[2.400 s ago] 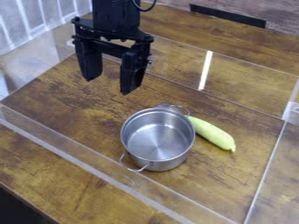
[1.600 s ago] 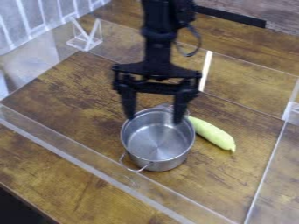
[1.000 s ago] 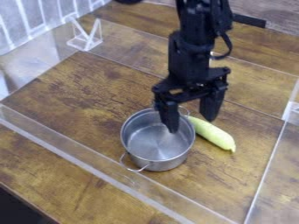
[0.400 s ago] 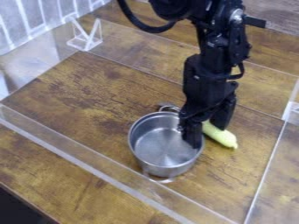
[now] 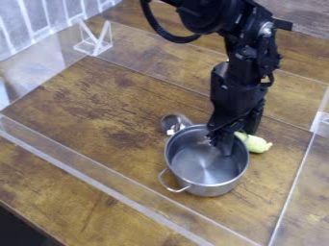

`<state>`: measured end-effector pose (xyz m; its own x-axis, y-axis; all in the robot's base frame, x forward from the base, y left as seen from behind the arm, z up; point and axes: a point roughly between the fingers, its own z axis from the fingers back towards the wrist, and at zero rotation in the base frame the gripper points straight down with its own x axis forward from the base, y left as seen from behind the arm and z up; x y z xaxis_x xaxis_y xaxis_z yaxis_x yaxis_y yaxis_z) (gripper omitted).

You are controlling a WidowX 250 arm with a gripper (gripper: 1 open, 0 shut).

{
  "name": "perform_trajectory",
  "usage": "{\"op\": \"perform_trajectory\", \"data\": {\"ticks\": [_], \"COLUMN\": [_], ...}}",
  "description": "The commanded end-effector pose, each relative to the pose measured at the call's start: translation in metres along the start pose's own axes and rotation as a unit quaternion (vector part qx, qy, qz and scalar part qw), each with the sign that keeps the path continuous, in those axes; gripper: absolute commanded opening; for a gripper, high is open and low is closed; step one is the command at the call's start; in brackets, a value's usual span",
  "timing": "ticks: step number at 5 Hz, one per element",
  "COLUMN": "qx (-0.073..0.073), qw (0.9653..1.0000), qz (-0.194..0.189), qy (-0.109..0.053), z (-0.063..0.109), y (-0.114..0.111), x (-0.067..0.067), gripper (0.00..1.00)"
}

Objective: Move the green spoon to the right

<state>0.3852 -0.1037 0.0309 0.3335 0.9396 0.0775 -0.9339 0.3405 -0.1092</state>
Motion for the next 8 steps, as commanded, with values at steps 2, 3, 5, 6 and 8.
{"op": "perform_trajectory", "data": {"ticks": [2,3,5,6,8], "qx": [-0.002,-0.001,-0.004,-0.001,0.004], "qw": [0.999,0.998,0.9877,0.9864,0.9839], "qz": [-0.045,-0.063,-0.156,-0.164,-0.178], "qy": [-0.006,-0.008,-0.007,-0.011,-0.019], "z": [0.006,0.003,0.006,0.005,0.006], "y": [-0.011,-0.01,-0.003,-0.002,-0.001], "x": [0.007,0.009,0.026,0.024,0.018], "gripper": [0.0,0.0,0.0,0.0,0.0]}}
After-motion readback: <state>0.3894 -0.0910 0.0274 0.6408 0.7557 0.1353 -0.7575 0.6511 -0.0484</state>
